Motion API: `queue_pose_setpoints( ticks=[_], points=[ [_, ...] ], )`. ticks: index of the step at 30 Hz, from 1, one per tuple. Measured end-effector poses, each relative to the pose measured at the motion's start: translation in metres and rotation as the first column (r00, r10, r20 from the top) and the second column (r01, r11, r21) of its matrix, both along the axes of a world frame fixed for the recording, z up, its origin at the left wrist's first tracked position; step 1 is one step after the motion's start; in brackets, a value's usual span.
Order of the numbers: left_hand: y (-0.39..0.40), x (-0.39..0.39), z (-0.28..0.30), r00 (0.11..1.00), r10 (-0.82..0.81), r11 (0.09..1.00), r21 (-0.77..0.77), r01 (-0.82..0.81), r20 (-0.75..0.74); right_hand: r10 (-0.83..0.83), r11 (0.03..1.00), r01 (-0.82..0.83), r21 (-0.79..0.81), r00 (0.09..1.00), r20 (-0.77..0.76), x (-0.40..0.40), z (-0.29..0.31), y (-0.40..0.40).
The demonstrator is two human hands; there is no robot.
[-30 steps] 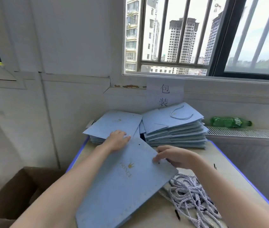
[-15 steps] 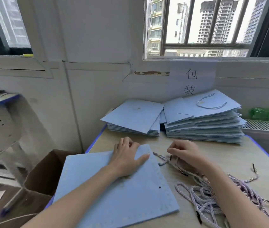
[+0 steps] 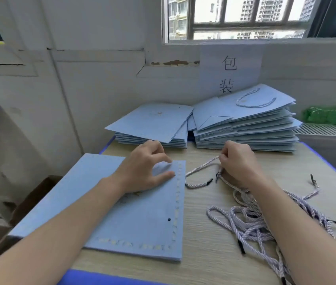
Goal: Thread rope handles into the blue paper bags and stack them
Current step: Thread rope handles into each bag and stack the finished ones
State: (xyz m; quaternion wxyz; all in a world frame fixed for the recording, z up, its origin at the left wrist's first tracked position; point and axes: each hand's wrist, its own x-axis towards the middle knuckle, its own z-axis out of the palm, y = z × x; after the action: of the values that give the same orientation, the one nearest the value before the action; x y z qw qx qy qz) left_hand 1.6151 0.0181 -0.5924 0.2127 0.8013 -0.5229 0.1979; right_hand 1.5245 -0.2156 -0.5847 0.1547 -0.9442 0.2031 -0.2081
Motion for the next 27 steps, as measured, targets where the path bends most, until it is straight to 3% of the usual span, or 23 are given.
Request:
queue_pose_setpoints(
  ticks=[6,8,10,12,14,18,22,24,27],
  points=[
    [0.001,-0.011,0.003,0.972,0.134,0.981,0.161,-0.103,-0.191,-0.043,0.999,0.044,-0.025,0.998,0.038,0.001,0.008,0.0],
    [0.0,-0.011,0.005,0.968,0.137,0.978,0.187,-0.098,-0.209,0.064,0.998,-0.064,0.011,0.997,0.038,-0.002,0.015,0.004],
    [-0.001,-0.009,0.006,0.965,0.147,0.973,0.209,-0.101,-0.217,0.251,0.956,-0.25,0.15,0.968,0.013,-0.009,0.026,0.01],
    [-0.001,-0.01,0.008,0.962,0.16,0.967,0.231,-0.107,-0.221,0.44,0.843,-0.382,0.38,0.895,-0.076,-0.018,0.037,0.018],
    [-0.003,-0.012,0.01,0.959,0.173,0.96,0.255,-0.113,-0.226,0.557,0.768,-0.396,0.504,0.801,-0.219,-0.024,0.042,0.022],
    [-0.006,-0.017,0.01,0.958,0.2,0.95,0.279,-0.138,-0.207,0.543,0.836,-0.381,0.394,0.67,-0.505,-0.025,0.037,0.029],
    [-0.008,-0.025,0.013,0.975,0.122,0.966,0.246,-0.074,-0.187,0.489,0.872,-0.392,0.292,0.724,-0.486,-0.023,0.037,0.032],
    [-0.011,-0.029,0.009,0.981,0.056,0.977,0.211,-0.017,-0.183,0.457,0.887,-0.378,0.266,0.802,-0.384,-0.022,0.036,0.034],
    [-0.015,-0.028,0.004,0.975,0.009,0.984,0.176,0.031,-0.224,0.459,0.847,-0.37,0.382,0.872,-0.172,-0.017,0.031,0.037]
  ],
)
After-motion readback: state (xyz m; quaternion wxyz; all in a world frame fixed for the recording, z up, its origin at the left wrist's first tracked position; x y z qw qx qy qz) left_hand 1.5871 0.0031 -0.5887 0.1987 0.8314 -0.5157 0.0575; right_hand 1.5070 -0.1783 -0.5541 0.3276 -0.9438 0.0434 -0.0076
